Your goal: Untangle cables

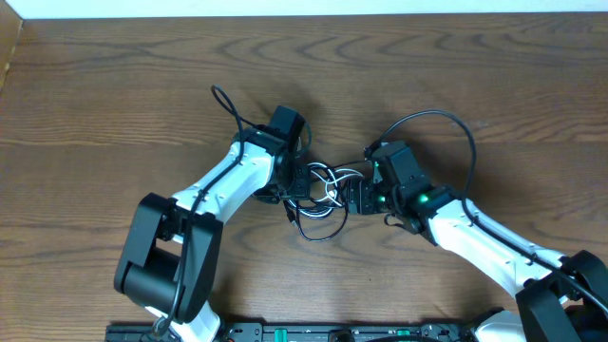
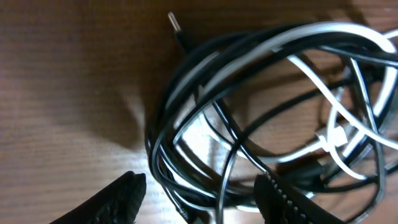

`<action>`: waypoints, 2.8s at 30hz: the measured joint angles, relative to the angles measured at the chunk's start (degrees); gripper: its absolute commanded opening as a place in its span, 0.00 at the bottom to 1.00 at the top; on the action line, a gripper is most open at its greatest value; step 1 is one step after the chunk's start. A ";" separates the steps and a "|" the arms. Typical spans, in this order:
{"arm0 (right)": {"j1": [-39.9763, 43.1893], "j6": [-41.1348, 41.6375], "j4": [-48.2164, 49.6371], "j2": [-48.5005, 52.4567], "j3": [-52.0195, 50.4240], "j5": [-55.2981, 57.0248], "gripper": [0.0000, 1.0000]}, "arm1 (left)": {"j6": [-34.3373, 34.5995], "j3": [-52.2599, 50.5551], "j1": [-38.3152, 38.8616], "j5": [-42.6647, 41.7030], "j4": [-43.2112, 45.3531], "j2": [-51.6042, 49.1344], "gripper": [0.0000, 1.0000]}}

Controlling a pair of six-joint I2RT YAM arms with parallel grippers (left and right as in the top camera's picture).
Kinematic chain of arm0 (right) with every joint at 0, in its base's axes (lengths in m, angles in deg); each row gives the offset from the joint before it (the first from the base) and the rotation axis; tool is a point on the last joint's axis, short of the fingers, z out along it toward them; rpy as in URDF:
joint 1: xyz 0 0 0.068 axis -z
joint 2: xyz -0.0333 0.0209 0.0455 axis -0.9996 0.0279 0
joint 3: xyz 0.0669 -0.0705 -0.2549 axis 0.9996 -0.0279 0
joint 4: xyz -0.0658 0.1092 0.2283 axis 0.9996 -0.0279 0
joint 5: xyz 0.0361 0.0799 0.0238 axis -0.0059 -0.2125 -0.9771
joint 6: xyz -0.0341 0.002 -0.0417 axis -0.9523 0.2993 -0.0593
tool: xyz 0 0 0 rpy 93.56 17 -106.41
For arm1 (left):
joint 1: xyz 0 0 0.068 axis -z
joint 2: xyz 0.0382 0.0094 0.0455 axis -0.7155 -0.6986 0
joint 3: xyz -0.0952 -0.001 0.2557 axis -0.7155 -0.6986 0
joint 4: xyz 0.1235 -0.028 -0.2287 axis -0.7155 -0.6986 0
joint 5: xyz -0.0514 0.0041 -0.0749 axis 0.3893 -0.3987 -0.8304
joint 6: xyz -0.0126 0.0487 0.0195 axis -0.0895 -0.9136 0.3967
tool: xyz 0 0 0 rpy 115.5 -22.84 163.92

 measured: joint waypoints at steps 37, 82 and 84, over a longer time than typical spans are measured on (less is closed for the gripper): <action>1.29 -7.06 -8.15 -13.14 -1.25 5.70 0.76 | -3.41 0.26 -1.03 -0.76 2.89 -3.58 0.07; 28.37 -31.06 -15.91 -1.27 -0.83 -53.66 0.72 | -55.74 0.20 -0.94 -46.75 -10.64 21.79 0.07; 27.43 -31.19 -15.98 -0.63 -0.83 -54.73 0.72 | -55.78 0.20 -0.94 -47.01 -10.67 21.79 0.07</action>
